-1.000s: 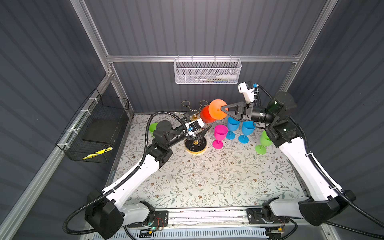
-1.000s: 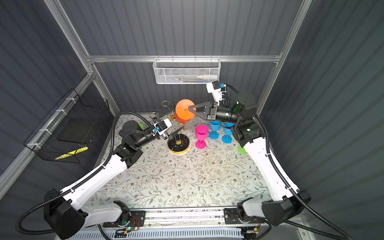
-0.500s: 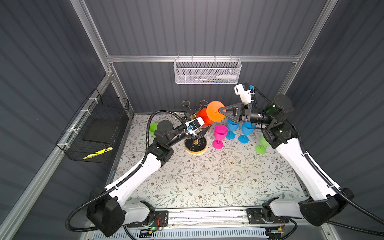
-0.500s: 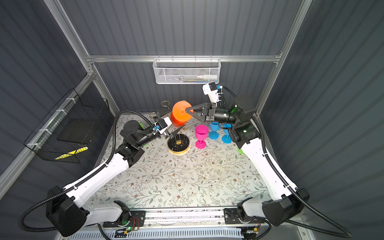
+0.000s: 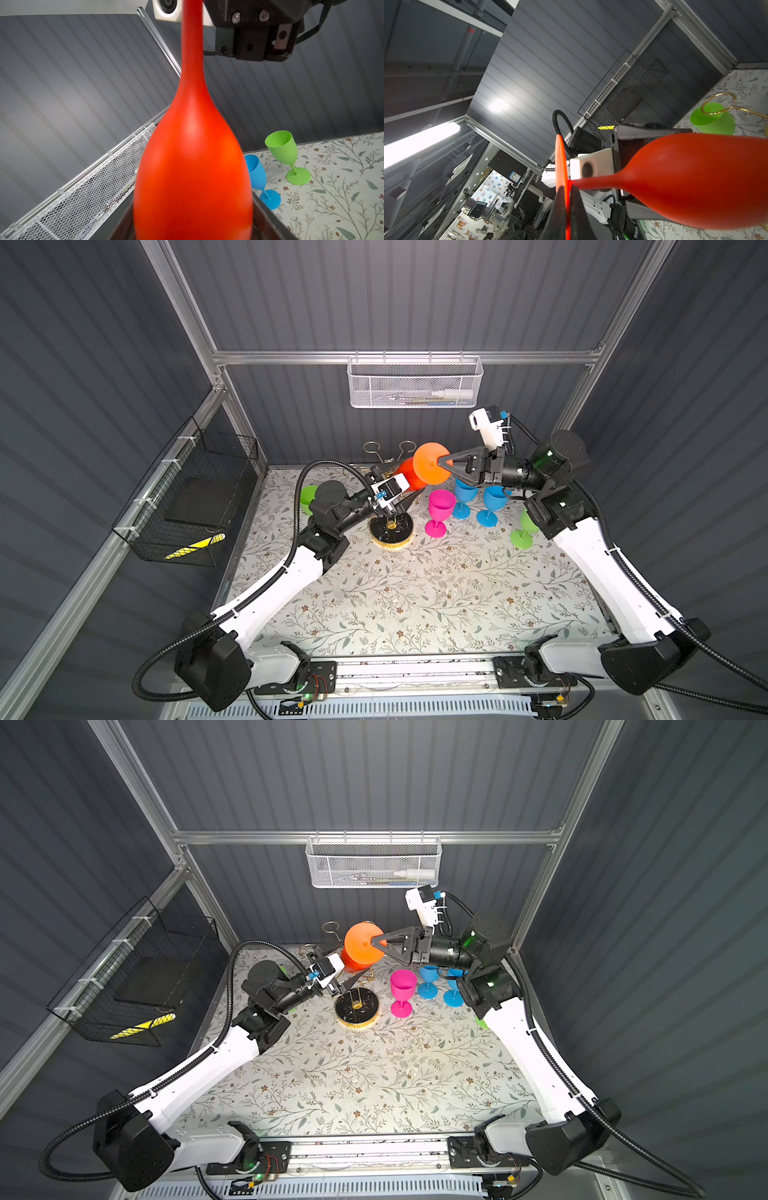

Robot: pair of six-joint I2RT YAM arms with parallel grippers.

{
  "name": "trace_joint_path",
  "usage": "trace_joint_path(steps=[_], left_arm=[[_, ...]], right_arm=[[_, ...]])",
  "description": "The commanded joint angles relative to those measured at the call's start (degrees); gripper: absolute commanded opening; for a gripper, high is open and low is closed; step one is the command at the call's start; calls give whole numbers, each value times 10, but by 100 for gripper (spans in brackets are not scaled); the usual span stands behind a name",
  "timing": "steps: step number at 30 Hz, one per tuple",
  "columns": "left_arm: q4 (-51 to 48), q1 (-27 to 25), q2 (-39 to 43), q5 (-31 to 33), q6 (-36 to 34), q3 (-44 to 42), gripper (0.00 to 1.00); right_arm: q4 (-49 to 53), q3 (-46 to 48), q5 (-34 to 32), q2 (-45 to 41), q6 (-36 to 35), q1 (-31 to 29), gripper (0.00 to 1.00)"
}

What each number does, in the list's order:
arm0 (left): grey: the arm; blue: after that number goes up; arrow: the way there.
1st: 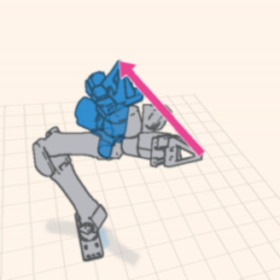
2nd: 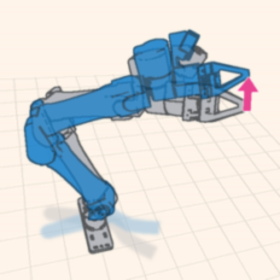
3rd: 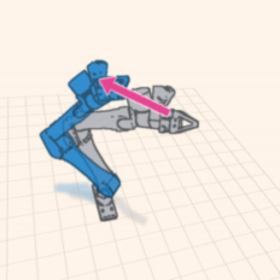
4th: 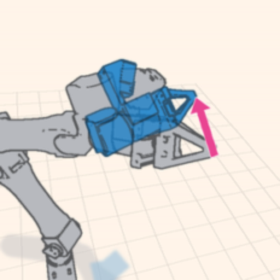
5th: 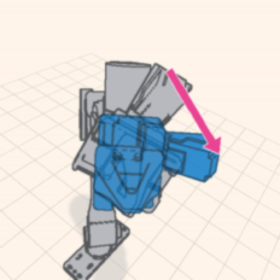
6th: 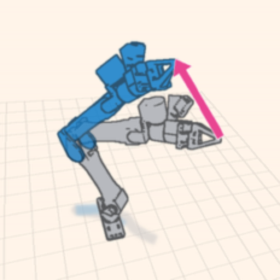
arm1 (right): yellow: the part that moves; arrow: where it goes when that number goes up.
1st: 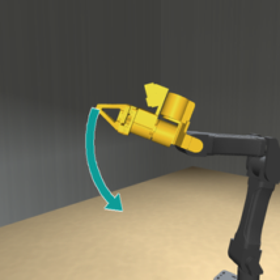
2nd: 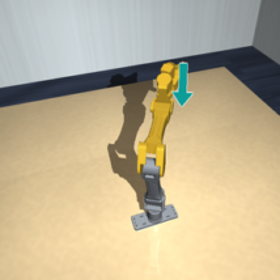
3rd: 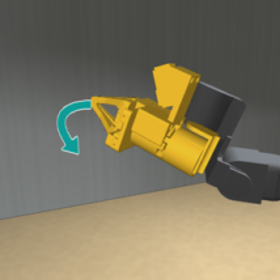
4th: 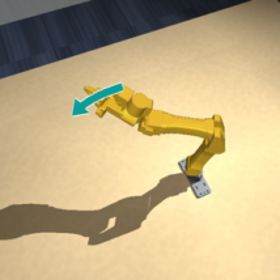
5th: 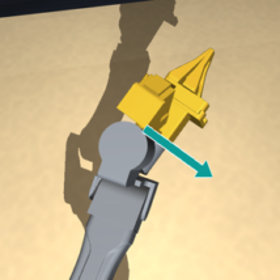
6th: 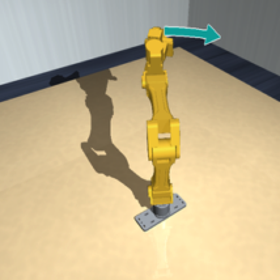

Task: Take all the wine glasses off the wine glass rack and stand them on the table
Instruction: 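Carry the red glass toward the left gripper while the left gripper closes on its bowl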

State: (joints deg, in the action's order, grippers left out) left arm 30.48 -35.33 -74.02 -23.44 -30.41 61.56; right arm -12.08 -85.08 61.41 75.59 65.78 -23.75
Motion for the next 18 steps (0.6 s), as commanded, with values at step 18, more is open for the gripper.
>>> trace_joint_path(steps=[18], left_arm=[[57, 0, -8, -11, 33, 1, 85]], right_arm=[[-10, -3, 1, -15, 2, -35, 0]])
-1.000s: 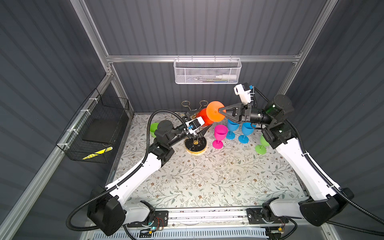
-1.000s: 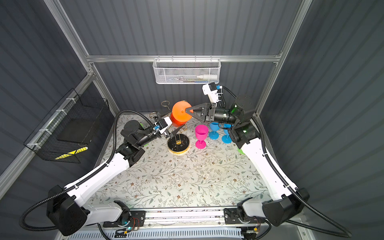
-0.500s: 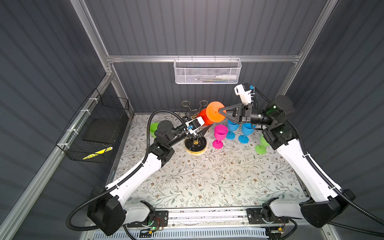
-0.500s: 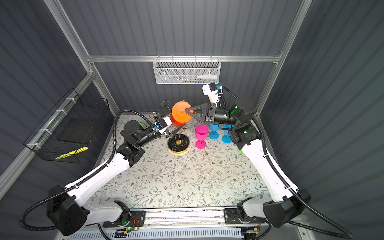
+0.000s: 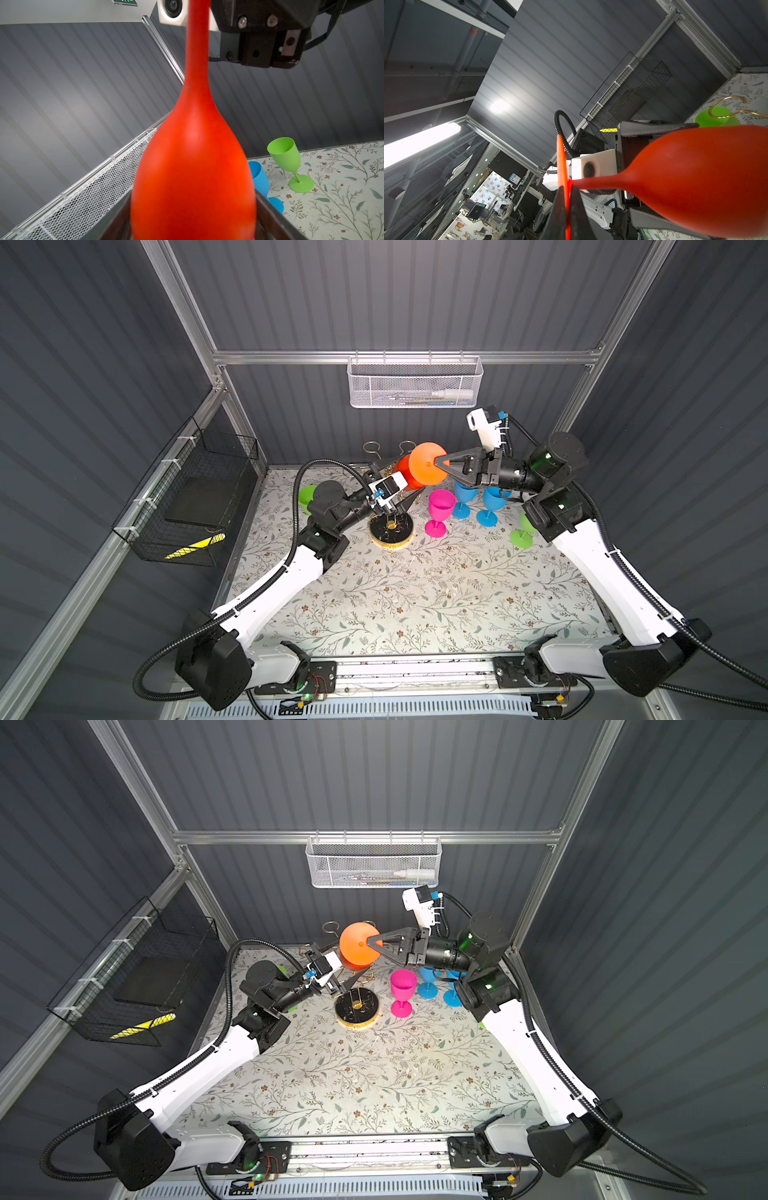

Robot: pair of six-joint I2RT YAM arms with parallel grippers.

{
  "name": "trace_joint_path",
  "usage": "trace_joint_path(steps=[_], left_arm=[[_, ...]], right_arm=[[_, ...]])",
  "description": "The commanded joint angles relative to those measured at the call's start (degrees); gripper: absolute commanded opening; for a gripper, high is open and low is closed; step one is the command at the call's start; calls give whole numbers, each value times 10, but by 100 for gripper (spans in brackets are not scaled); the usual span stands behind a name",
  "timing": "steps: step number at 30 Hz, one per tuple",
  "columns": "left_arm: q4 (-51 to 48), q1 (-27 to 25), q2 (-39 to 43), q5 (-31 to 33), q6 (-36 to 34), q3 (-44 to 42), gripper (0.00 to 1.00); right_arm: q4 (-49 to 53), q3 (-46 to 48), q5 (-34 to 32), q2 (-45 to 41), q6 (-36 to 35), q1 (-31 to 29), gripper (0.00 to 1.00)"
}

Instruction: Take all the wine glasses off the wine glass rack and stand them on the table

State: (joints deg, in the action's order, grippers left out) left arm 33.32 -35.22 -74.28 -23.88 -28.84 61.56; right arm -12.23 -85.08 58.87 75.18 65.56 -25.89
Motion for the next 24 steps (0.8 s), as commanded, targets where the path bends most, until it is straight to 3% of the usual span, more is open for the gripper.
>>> trace_joint_path(steps=[1, 7, 17, 20, 24], left_arm=[[30, -1, -5, -9, 17, 1, 86], [20, -1, -6, -19, 12, 6, 87], [6, -1, 11, 9, 12, -6, 73], [-24, -1, 23, 20, 12, -7, 72], [-98, -1, 45, 40, 17, 2, 71]], right_arm=[[-8, -5, 26, -11, 4, -13, 0], [-6, -11, 24, -11, 4, -17, 0], [-2, -6, 20, -11, 2, -10, 2], [-1, -9, 14, -10, -1, 3, 21], [32, -18, -1, -18, -36, 27, 40]])
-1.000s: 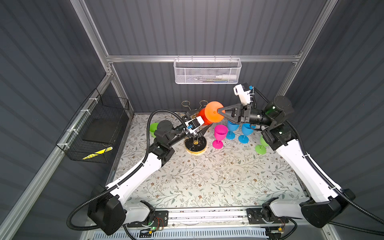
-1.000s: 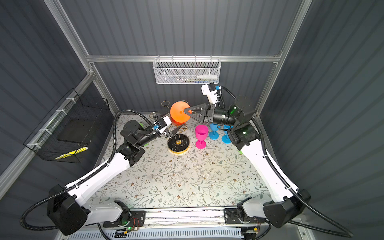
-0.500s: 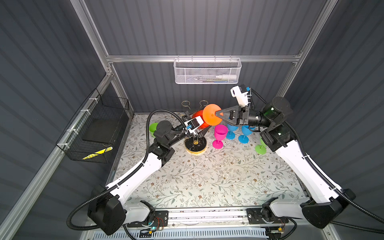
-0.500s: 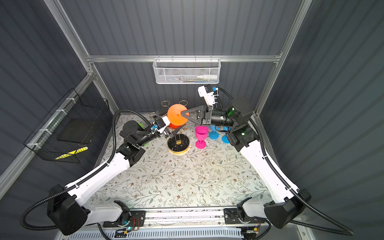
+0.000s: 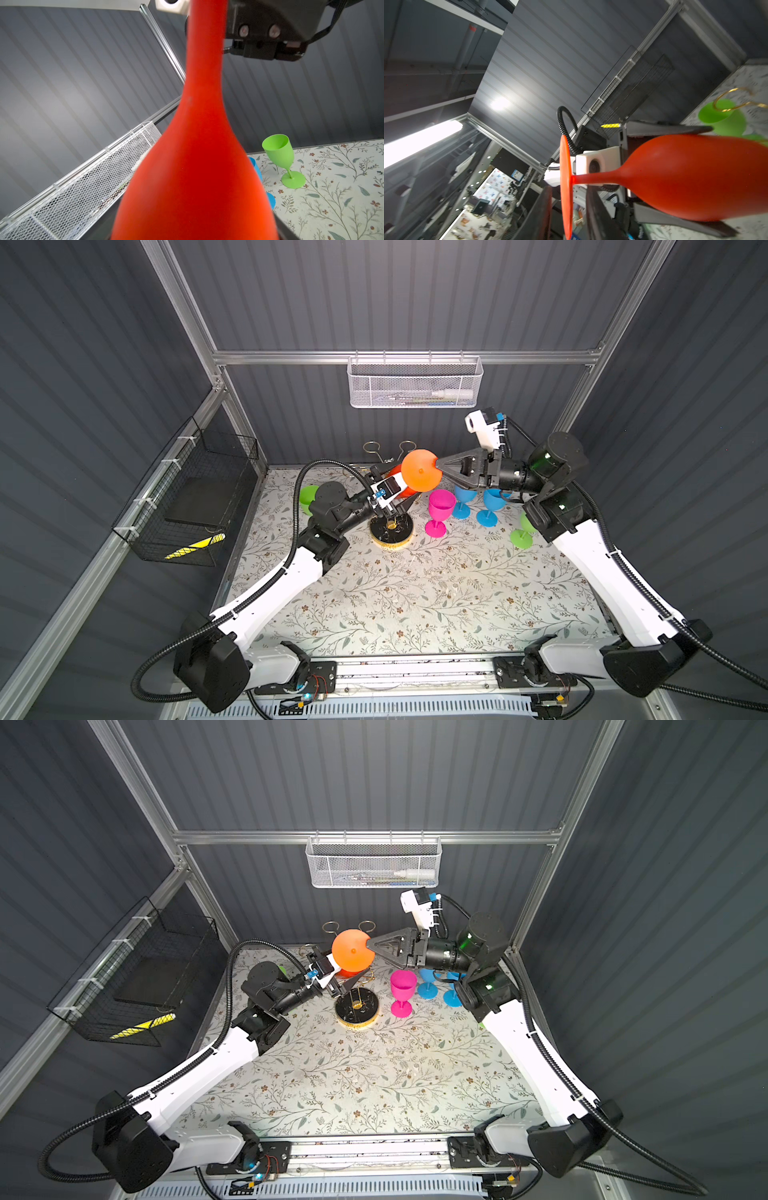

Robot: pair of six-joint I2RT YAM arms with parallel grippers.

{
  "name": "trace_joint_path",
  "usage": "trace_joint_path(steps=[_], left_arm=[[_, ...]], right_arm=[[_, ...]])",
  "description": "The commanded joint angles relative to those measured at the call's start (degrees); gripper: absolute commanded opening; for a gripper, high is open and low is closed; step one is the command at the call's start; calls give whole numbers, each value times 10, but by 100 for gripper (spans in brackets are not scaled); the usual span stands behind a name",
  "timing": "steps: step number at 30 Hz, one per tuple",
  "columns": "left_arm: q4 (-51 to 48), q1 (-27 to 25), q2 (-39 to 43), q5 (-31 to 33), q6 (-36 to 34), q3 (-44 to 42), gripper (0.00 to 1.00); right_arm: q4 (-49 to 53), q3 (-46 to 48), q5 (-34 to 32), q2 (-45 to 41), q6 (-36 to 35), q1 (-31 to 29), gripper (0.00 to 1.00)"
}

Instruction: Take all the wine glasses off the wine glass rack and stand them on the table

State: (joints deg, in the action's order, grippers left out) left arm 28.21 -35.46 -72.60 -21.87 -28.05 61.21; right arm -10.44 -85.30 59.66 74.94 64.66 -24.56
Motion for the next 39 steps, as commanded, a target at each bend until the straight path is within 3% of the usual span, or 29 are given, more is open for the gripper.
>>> trace_joint_path(steps=[1, 6, 11, 14, 21, 27, 39], left_arm=[[-72, 1, 34, 26, 13, 12, 70], [-221, 1, 66, 75, 58, 52, 70], [-401, 1, 65, 99, 120, 130, 69], [-503, 1, 49, 99, 159, 183, 68], [-708, 1, -10, 74, 204, 308, 67], [-822, 1, -61, 60, 202, 373, 67], [-937, 1, -128, 43, 195, 461, 67]], right_arm=[[33, -20, -17, -19, -46, 20, 43], [194, -60, -87, -43, -201, 35, 48], [368, -95, -268, -77, -399, 26, 48], [391, -82, -370, -101, -479, 8, 48], [366, -52, -475, -104, -581, -45, 48], [310, -28, -490, -97, -628, -69, 50], [221, 3, -361, -60, -661, -83, 53]])
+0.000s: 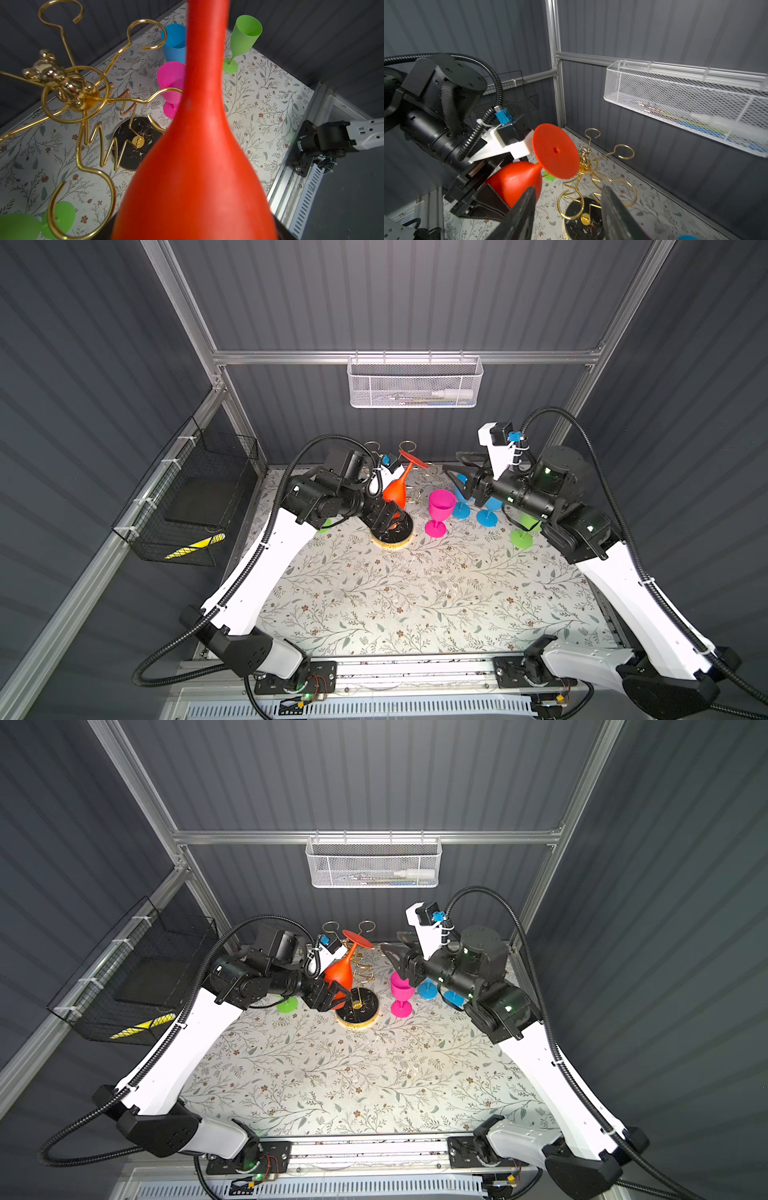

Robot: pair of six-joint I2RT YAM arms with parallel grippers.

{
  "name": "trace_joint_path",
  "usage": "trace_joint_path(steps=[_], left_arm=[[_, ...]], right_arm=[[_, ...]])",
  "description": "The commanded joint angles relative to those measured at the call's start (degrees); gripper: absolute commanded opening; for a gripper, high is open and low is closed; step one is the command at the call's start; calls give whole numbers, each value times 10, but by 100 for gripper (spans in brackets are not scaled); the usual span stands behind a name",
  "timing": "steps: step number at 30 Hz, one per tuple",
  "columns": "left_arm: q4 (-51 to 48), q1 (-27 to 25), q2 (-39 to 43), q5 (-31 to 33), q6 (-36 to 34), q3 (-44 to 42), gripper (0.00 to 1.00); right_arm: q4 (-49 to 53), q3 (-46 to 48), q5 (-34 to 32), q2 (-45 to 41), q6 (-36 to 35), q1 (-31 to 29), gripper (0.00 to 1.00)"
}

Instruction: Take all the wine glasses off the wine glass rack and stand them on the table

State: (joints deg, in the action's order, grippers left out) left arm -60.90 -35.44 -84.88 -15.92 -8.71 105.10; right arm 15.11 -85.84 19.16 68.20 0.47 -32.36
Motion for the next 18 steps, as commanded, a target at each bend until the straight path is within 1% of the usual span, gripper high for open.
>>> trace_joint_path(steps=[1, 9, 18], left_arm=[[-49, 1, -7, -17, -1, 23, 67], [-68, 1, -24, -21, -3, 41, 67], [-66, 1, -25, -24, -7, 43, 67]], right_arm=[[-38, 9, 51, 12, -21, -6, 54], [-61, -1, 70, 51, -25, -13, 53], [-64, -21, 49, 94, -36, -20, 52]])
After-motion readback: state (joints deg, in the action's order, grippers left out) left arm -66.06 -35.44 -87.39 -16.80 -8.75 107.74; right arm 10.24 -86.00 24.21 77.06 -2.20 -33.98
